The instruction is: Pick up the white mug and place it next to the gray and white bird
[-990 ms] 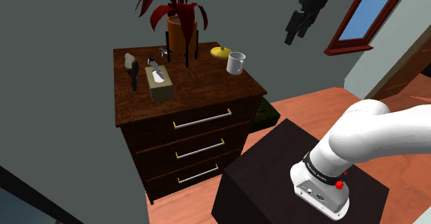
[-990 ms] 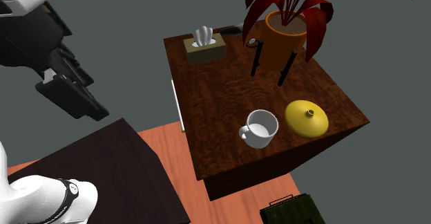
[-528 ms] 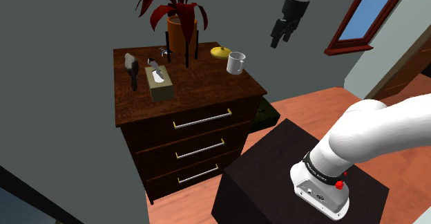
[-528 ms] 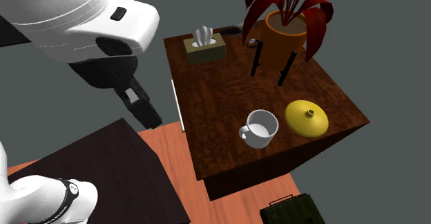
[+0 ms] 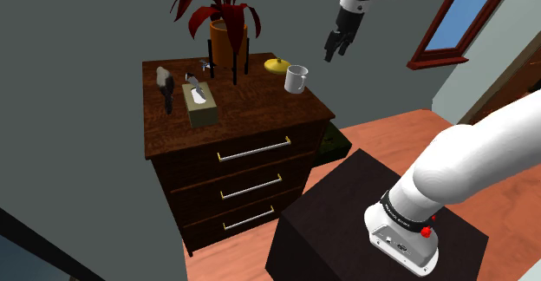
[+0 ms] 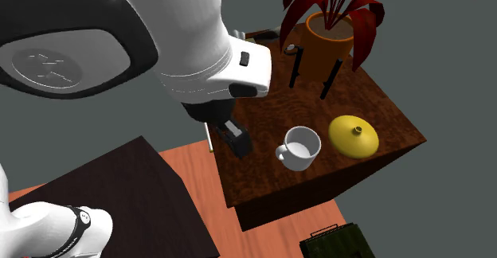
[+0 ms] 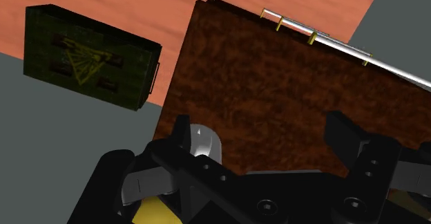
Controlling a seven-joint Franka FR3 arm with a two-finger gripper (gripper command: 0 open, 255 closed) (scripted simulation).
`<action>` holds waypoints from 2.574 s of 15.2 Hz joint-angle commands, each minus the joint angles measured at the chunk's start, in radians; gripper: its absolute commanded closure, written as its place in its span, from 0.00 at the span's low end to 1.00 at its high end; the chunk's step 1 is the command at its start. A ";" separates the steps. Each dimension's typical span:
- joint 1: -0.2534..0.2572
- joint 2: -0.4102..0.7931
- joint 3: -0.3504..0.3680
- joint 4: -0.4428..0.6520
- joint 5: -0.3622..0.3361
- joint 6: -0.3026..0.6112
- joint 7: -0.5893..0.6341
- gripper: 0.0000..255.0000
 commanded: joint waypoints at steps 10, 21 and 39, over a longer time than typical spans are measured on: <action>-0.007 0.429 -0.093 0.254 0.174 0.152 -0.199 0.00; -0.107 0.836 -0.066 0.630 0.353 0.144 -0.336 0.00; -0.110 0.878 -0.056 0.605 0.370 0.210 -0.347 1.00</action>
